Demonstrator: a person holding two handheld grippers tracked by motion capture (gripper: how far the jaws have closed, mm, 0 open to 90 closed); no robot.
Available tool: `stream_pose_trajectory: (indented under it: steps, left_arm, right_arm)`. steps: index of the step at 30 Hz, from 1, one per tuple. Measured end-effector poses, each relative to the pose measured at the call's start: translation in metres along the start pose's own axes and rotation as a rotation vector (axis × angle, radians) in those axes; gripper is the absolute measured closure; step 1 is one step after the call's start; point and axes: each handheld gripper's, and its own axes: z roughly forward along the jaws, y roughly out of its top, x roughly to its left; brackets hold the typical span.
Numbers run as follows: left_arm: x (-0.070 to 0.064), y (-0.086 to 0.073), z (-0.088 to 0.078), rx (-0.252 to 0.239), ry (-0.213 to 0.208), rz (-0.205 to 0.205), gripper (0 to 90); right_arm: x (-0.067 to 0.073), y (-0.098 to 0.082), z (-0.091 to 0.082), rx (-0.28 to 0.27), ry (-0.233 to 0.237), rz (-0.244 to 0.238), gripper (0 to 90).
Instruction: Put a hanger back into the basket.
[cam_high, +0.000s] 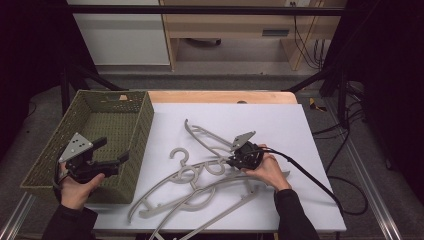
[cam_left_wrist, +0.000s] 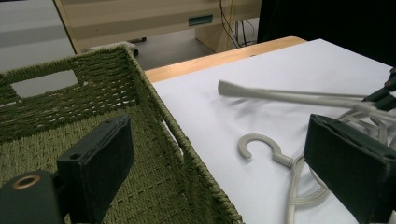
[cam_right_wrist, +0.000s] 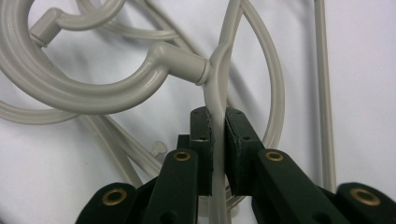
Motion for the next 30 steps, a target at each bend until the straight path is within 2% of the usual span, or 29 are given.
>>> stream_pose_trajectory:
  steps: [2,5,10,14,17,23,24,30]
  left_arm:
    - [0.000,0.000,-0.001,0.002,-0.001,0.005,8.1]
    - [-0.001,0.001,-0.001,-0.003,-0.004,0.007,8.1]
    - [-0.008,0.004,-0.003,-0.005,-0.018,0.026,8.0]
    - [-0.018,0.008,-0.005,-0.010,-0.043,0.059,8.0]
    - [-0.028,0.011,-0.005,-0.012,-0.065,0.087,7.9]
    - [-0.051,0.015,-0.002,0.011,-0.119,0.174,7.7]
    - [-0.055,0.015,-0.001,0.006,-0.125,0.200,7.7]
    - [-0.081,0.014,0.007,0.050,-0.189,0.282,7.7]
  right_arm:
    - [0.000,0.001,-0.009,-0.023,-0.031,0.003,82.9]
    - [0.001,0.003,-0.026,-0.055,-0.046,0.003,82.8]
    - [0.006,0.005,-0.053,-0.113,-0.038,0.009,82.7]
    - [0.014,0.007,-0.067,-0.139,0.002,-0.014,82.8]
    - [0.022,0.011,-0.072,-0.150,0.051,-0.040,82.7]
    - [0.041,0.022,-0.073,-0.146,0.140,-0.103,82.7]
    - [0.044,0.023,-0.072,-0.145,0.151,-0.110,82.7]
    - [0.055,0.028,-0.068,-0.144,0.232,-0.142,82.7]
